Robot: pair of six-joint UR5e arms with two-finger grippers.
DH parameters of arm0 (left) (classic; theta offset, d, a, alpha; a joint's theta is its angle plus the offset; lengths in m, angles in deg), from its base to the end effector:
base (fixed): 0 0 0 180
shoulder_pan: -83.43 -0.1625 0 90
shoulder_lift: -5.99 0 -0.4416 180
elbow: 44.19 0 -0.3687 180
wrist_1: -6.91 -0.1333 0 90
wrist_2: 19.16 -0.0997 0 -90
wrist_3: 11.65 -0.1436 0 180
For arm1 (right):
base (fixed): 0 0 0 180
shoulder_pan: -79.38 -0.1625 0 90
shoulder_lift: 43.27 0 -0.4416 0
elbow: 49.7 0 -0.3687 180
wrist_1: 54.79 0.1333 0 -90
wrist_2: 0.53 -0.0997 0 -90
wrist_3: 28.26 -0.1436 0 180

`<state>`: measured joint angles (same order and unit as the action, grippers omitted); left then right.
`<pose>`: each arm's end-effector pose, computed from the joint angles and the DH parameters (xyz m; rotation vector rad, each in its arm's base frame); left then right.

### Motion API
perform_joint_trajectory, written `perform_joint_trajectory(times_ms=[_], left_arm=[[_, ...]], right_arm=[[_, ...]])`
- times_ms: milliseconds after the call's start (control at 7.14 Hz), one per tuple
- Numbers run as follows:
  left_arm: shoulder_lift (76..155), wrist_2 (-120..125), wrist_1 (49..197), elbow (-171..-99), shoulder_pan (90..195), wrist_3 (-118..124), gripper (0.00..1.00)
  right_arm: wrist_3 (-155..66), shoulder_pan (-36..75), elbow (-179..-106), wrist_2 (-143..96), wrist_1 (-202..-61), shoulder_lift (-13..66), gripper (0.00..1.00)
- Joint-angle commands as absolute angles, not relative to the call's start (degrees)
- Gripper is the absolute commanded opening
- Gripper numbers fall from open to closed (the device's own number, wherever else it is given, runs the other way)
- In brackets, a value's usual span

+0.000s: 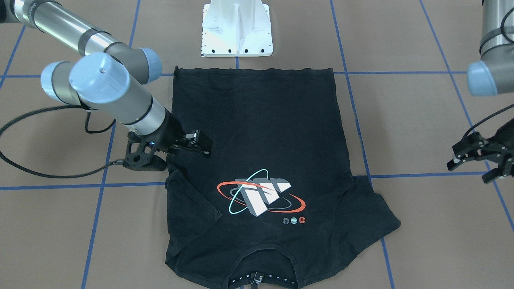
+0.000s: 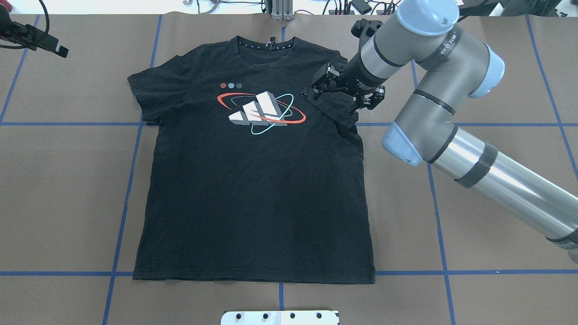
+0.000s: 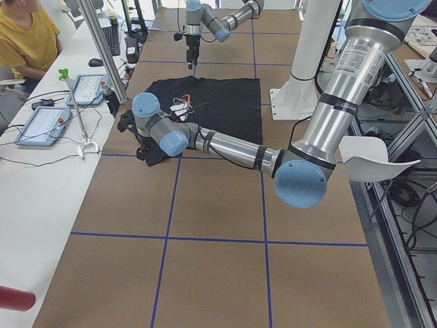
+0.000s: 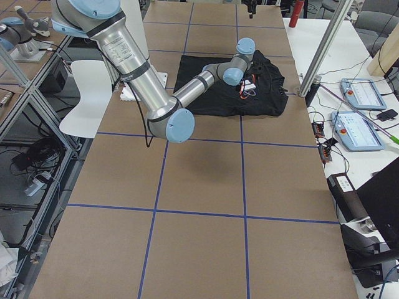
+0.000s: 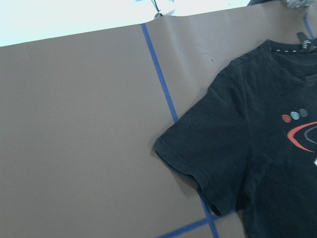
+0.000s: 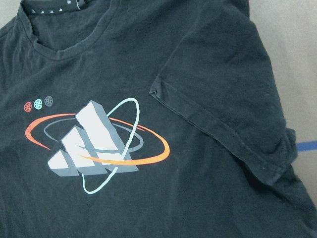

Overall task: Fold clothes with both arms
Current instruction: 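Draw the right gripper back to the sleeve while the left arm enters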

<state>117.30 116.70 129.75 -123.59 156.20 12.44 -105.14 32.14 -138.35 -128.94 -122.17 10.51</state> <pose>0.1678 -0.6431 0.5092 0.4027 0.9627 0.1952 -0.4510 -0.5526 0.2844 -0.0444 -1.1373 0.1939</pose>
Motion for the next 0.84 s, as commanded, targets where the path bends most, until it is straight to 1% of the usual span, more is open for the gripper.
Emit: perform_joint_trajectory(times_ms=[0, 140, 280, 420, 560, 700], left_arm=[[117.17, 116.45, 134.61, -117.68, 152.89, 12.43, 1.0], [118.39, 116.45, 134.79, -115.93, 149.99, 12.61, 1.0], [118.84, 116.45, 134.79, -116.08, 149.7, 12.96, 1.0], [118.85, 116.45, 134.79, -115.82, 148.66, 12.96, 1.0], [120.5, 116.36, 134.61, -114.86, 148.39, 13.05, 1.0], [121.73, 116.45, 135.31, -111.37, 148.38, 12.87, 0.99]], right_arm=[[-104.47, 31.74, -146.53, -130.17, -121.94, 18.41, 1.0], [-104.47, 30.96, -147.16, -130.25, -122.02, 19.74, 1.0], [-104.38, 30.51, -147.17, -130.52, -122.03, 20.27, 1.0], [-104.38, 30.34, -148.3, -130.61, -121.42, 22.37, 1.0], [-104.38, 29.81, -150.49, -130.78, -121.41, 23.69, 1.0], [-104.2, 29.89, -151.12, -131.13, -121.24, 26.32, 1.0]])
